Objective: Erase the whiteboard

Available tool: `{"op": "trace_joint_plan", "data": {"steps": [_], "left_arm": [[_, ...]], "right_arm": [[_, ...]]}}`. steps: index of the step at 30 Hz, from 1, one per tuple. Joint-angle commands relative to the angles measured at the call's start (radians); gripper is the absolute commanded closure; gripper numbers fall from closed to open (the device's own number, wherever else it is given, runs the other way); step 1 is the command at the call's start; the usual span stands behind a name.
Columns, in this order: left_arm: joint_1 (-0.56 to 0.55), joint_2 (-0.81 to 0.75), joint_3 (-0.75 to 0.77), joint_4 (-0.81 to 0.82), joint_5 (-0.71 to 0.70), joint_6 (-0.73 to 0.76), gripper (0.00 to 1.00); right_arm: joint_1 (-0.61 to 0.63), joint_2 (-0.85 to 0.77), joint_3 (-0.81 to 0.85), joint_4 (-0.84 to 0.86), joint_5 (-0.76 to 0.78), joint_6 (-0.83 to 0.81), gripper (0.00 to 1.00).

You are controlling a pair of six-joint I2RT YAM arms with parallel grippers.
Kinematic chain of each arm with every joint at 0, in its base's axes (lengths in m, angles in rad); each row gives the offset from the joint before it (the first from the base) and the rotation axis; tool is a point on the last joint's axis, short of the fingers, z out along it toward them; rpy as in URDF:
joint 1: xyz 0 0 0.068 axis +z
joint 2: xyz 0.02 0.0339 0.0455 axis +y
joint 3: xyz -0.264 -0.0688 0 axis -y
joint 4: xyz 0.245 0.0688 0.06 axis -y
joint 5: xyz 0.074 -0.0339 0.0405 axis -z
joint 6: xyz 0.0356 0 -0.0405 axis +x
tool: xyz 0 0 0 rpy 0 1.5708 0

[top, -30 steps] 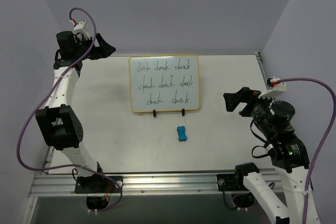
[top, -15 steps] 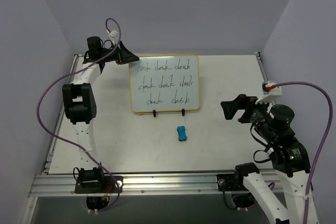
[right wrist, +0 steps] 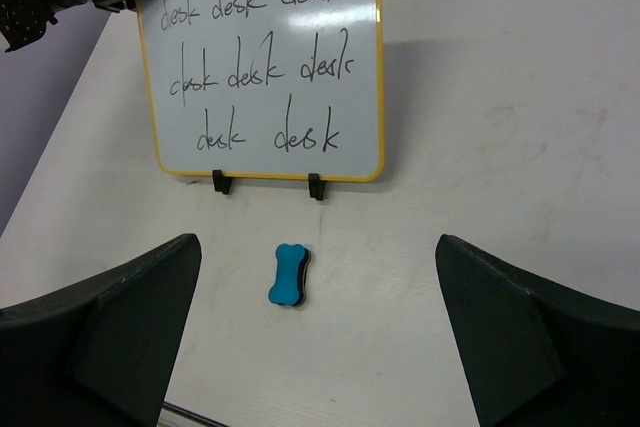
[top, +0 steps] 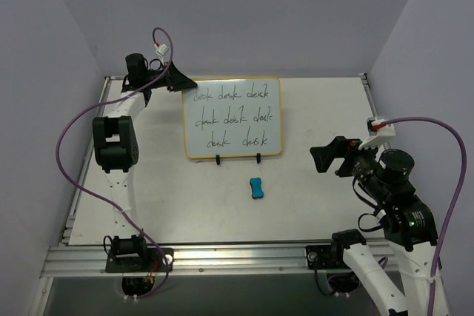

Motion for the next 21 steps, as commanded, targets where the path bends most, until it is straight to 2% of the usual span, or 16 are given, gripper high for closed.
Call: {"op": "trace_joint_plan", "data": {"steps": [1,6,8,12,15,21], "left_arm": [[0.006,0.028,0.008,0.132,0.042,-0.066,0.53],[0.009,0.051,0.004,0.245,0.053,-0.139,0.65],[0.012,0.054,-0.017,0.322,0.059,-0.213,0.77],[0.021,0.061,-0.048,0.527,0.070,-0.345,0.97],[0.024,0.045,-0.100,0.641,0.061,-0.412,0.98],[0.030,-0.014,-0.217,0.729,0.025,-0.339,0.98]], "right_arm": [[0.003,0.006,-0.010,0.024,-0.025,-0.015,0.00],[0.003,0.006,-0.024,0.045,-0.048,-0.013,0.01],[0.003,0.014,-0.030,0.065,-0.077,-0.012,0.01],[0.003,0.043,-0.107,0.148,-0.261,0.007,0.03],[0.006,0.075,-0.179,0.218,-0.314,0.030,0.06],[0.017,0.072,-0.228,0.205,-0.226,0.031,0.08]]}}
